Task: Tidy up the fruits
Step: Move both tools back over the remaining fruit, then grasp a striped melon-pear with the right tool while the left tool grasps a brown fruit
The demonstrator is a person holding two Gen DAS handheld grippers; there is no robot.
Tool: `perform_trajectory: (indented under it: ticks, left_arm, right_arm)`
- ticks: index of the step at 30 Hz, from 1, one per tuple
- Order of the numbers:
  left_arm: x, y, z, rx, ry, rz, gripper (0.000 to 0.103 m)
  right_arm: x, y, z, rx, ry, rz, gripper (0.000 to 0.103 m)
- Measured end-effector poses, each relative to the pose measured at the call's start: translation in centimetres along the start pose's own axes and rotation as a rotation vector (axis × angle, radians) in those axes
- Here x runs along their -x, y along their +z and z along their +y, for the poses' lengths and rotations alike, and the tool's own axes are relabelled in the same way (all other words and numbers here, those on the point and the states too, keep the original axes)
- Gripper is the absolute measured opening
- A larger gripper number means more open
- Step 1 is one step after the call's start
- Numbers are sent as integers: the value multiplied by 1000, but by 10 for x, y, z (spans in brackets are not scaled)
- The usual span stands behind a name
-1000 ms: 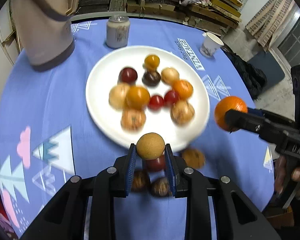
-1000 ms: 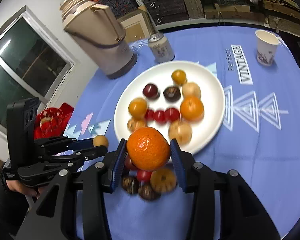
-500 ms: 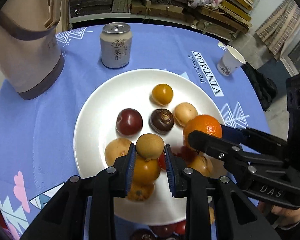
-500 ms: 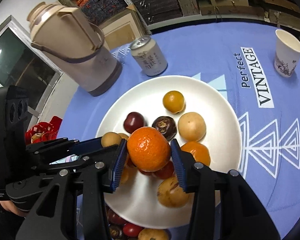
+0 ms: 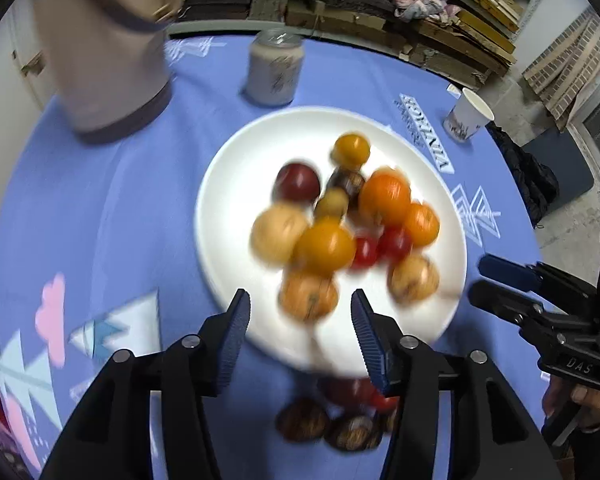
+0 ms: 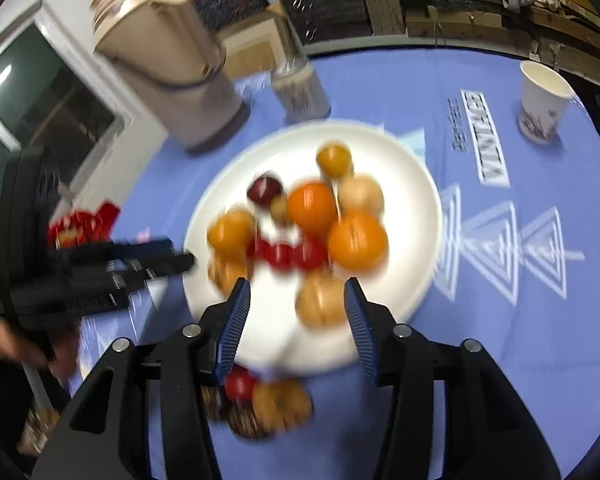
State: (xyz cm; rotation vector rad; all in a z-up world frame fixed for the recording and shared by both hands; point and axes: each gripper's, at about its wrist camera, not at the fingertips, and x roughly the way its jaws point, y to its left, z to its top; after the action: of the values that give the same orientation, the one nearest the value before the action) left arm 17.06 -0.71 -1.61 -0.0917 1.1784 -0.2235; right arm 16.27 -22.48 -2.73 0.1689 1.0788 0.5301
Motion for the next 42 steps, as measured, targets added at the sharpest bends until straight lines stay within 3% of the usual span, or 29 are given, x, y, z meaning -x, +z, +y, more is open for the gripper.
perform_trajectory:
  ticks: [4,6,15,24,26,29,39,42]
  left_arm:
    - [6,-34,8,14,8,31,53]
    - [5,-51,10,14,15,60,53]
    - [11,-101,12,24,37,120,54]
    - [21,-109,12,48,40,106,55]
    - [20,-110,12,51,44,105,60]
    - [17,-112,12,56,48,108,61]
    - [17,-113,10,62,52,112,64]
    - [16,-113,10,65,52,114,64]
  right_arm:
    - [-1,-41,16,107,-61,77,48]
    - [-7,-56,20,103,-48,113,48]
    - [-27,-66,25,76,-54,139,48]
    - [-30,-65,27,73,-66,143,48]
    - [-31,-65,29,81,-71,142,48]
    - [-35,-64,31,76,-79,141,54]
    - [-51,-61,35,56,-73,161,55]
    - [-50,-60,32,46,-82,161,44]
